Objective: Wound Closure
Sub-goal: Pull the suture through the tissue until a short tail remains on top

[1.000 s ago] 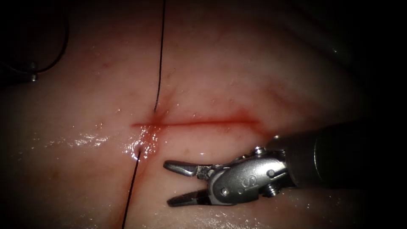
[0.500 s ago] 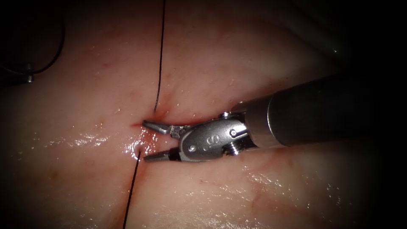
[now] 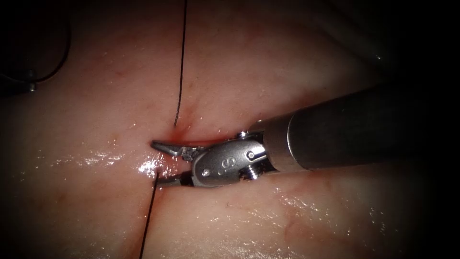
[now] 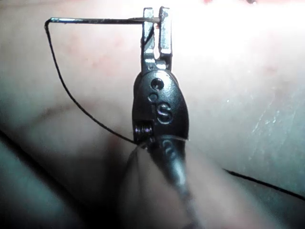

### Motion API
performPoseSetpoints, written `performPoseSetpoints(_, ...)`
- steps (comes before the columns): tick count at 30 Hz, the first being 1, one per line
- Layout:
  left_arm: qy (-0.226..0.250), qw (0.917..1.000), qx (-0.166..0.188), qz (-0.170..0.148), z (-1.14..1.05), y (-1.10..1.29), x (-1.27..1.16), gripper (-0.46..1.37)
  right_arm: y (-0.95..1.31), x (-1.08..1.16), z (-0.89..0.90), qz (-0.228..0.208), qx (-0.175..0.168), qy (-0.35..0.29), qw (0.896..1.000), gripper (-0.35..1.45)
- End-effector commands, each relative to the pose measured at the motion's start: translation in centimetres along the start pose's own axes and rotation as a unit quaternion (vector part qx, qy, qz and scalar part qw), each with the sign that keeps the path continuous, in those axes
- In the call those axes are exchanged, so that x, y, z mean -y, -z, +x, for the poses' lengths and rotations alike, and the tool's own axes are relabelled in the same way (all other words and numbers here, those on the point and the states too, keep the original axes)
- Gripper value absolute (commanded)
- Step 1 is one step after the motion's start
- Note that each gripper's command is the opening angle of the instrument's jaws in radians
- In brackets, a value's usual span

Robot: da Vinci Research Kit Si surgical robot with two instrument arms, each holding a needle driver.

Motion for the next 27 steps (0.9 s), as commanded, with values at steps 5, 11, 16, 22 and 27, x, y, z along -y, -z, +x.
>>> performPoseSetpoints(5,0.0,1.0,0.0,-0.004,0.0,0.0,0.0,-0.35,0.01,0.02,0.0,0.065,0.009,0.003,0.998,-0.35)
performPoseSetpoints(11,0.003,1.0,0.0,-0.004,-0.01,-0.03,0.01,-0.35,0.04,0.13,0.07,0.072,0.004,0.005,0.997,-0.35)
performPoseSetpoints(16,0.003,1.0,0.0,-0.003,-0.03,-0.08,0.01,-0.35,0.14,0.39,0.32,0.096,0.002,0.011,0.995,-0.35)
performPoseSetpoints(22,0.002,1.0,-0.002,-0.004,-0.05,-0.14,-0.01,-0.35,0.25,0.86,0.9,0.13,-0.006,0.019,0.991,-0.35)
performPoseSetpoints(27,0.001,1.0,-0.003,-0.004,-0.06,-0.17,-0.03,-0.35,0.33,1.28,1.5,0.144,-0.026,0.022,0.989,-0.35)
